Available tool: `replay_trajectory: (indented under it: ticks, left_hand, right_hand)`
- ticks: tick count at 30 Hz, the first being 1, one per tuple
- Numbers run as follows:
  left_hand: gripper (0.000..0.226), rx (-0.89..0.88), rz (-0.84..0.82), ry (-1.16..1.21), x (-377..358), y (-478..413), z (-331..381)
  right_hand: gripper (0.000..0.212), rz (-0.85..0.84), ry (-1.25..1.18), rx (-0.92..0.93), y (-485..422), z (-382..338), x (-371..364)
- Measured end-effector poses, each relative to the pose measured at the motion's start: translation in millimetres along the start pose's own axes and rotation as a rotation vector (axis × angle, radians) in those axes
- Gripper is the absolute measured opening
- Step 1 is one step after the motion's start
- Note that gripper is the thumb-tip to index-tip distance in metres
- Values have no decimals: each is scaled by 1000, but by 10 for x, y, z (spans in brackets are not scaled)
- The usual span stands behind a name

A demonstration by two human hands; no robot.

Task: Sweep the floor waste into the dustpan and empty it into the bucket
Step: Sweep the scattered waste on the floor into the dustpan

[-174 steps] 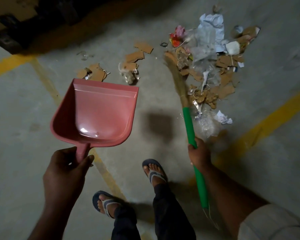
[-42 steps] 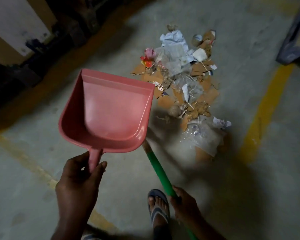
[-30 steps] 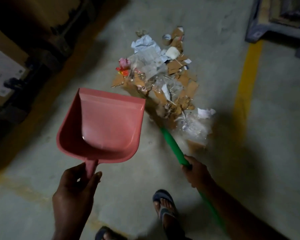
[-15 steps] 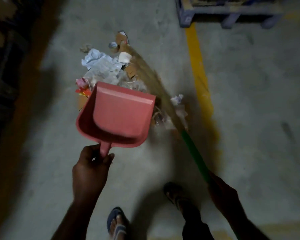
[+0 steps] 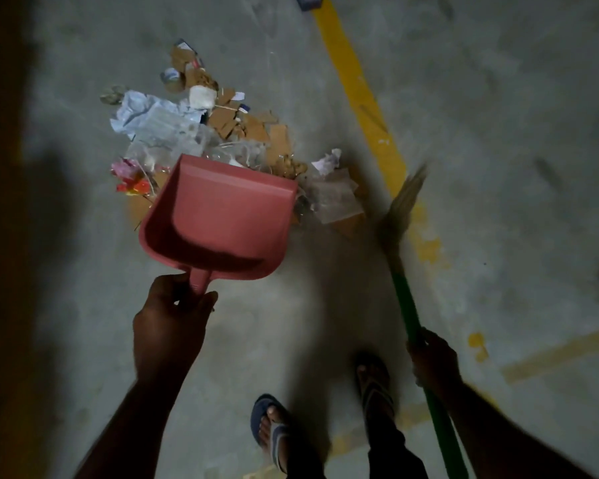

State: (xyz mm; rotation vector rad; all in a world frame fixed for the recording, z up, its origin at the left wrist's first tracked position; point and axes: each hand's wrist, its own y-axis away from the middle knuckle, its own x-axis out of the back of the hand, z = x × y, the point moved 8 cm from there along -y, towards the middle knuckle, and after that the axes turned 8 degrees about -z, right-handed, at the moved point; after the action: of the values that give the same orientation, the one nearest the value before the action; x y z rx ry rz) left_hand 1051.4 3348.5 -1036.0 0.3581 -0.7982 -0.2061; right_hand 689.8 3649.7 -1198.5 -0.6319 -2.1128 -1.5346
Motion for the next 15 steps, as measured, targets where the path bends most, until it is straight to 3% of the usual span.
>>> replay_trajectory:
  ticks: [3,10,15]
  left_hand:
    - [29,13,9,10,37,34,-161]
    - [29,41,49,20,164,137,-298]
    - [28,52,101,39,270,226,-272]
  right_hand:
    - [46,-72,112,103,-112,-429,-254]
    - [48,-177,87,279,-81,-1393,-531]
    - [52,-139,76,452,286,-1796,-472]
